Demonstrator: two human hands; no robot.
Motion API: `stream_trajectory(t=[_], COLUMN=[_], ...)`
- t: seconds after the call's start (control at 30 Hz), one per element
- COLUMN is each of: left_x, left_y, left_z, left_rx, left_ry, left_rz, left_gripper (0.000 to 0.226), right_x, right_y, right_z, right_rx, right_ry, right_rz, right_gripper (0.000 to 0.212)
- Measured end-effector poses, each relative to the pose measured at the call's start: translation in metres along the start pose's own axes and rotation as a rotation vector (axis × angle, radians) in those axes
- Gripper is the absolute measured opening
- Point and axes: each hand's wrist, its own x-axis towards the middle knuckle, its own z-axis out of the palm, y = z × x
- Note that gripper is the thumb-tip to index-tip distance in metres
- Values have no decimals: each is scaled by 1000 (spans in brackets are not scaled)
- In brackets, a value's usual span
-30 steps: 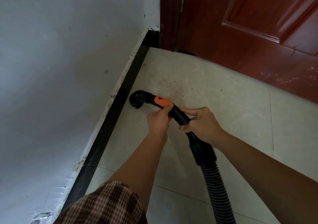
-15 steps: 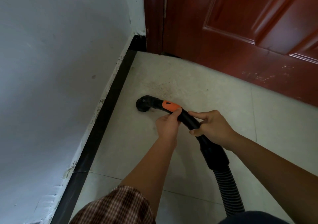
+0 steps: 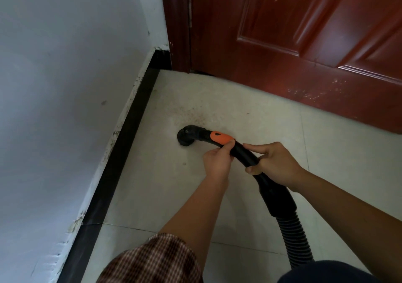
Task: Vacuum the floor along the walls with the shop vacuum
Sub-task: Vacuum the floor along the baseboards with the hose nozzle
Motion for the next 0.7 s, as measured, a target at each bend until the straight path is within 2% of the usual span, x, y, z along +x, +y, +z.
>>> stream_trajectory(t=[0.7], left_x=[-11], left_y=[-35], left_z=[62], left_rx=[159], left_ry=[-166], left_rz=[-93], left_gripper=[12], right_x=[-19], right_y=[45], right_z=[-50], right_rx=[97], right_ry=[157], right_rz=[127], right_gripper=[63])
